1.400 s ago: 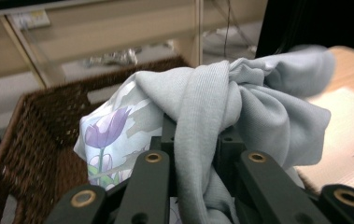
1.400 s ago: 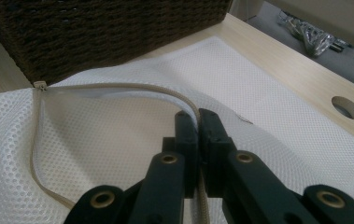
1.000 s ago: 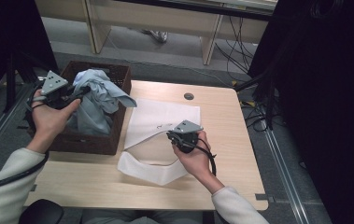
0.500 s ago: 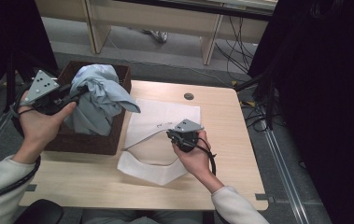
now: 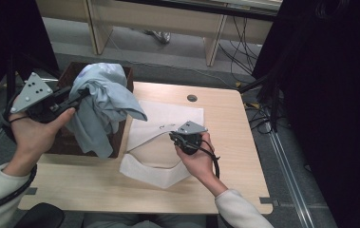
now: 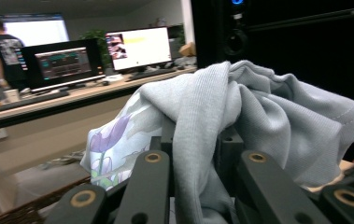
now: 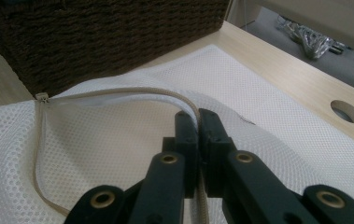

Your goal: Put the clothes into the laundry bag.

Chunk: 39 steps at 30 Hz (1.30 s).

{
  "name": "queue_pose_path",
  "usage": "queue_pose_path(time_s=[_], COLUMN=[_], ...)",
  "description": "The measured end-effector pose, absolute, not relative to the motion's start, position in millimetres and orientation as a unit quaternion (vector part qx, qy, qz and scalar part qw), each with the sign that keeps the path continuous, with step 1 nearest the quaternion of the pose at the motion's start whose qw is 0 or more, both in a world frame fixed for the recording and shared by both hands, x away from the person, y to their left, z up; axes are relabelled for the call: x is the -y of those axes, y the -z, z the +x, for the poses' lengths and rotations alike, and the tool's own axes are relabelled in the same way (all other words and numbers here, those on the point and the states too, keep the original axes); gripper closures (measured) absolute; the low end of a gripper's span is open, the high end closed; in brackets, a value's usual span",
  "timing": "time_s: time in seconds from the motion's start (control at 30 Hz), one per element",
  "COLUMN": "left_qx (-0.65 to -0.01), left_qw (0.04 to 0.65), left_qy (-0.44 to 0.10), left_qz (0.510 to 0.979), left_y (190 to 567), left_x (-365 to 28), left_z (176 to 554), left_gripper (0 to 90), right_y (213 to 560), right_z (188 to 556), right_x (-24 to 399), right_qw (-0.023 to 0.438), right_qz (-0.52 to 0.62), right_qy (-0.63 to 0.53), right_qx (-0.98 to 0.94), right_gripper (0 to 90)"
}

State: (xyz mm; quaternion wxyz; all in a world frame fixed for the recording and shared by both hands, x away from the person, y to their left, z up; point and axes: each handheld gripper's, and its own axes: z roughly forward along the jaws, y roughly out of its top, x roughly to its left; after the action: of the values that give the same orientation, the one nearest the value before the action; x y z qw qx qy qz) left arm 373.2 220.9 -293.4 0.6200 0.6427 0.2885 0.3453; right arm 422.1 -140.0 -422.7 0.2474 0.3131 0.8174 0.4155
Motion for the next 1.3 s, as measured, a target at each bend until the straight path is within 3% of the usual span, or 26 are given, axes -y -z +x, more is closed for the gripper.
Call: queue_pose_path(time_s=[0.47,0.87,1.3], left_qx=[-0.234,-0.203,-0.181], left_qw=[0.633,0.579,0.51], left_qy=[-0.31,-0.166,-0.103], left_qz=[0.67,0.772,0.835], left_y=[287,370,412], left_x=[-195,-129,-82], left_z=[339,334,350], left_gripper=[77.9,77.8,77.5], right_y=[422,420,421], right_z=[421,422,421], right_x=[139,141,138], right_qw=[0.245,0.235,0.236], right_qz=[0.323,0.324,0.32], right_qy=[-0.425,-0.425,-0.433], right_qx=[-0.809,-0.812,-0.809], right_gripper=[88.1,88.2,88.2])
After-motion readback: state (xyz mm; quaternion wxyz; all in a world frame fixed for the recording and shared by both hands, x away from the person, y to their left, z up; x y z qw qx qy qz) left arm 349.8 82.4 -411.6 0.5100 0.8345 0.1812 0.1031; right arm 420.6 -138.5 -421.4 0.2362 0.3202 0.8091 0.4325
